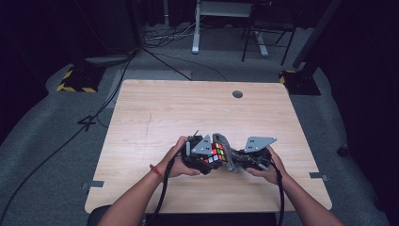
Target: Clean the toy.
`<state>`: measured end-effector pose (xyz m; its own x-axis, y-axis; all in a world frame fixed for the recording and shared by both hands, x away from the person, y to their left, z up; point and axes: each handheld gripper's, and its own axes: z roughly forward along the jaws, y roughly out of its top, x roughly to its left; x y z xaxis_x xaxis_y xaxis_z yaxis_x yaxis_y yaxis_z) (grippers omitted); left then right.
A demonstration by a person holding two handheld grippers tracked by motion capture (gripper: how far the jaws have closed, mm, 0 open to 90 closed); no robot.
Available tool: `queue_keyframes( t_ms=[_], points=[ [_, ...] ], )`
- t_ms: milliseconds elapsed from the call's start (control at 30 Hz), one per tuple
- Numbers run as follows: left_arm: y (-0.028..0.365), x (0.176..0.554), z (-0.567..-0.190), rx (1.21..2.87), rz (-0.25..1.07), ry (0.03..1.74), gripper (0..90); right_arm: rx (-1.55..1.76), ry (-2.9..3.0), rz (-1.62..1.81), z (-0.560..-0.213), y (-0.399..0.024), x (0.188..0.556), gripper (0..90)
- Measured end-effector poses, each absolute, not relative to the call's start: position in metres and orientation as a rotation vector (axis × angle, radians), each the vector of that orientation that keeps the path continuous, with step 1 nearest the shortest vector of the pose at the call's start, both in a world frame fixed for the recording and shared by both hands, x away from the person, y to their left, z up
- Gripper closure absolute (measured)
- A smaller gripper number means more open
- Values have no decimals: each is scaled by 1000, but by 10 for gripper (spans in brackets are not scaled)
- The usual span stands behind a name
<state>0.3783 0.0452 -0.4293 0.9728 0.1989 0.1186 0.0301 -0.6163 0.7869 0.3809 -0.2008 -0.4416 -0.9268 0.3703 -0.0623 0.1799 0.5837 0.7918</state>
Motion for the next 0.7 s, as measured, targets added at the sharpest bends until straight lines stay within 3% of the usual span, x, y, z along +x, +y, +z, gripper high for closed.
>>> queue_keyframes(
  t_ms=[700],
  points=[
    [46,382,-435,2250,200,135,331,414,2575,1423,-432,-208,376,786]
  ],
)
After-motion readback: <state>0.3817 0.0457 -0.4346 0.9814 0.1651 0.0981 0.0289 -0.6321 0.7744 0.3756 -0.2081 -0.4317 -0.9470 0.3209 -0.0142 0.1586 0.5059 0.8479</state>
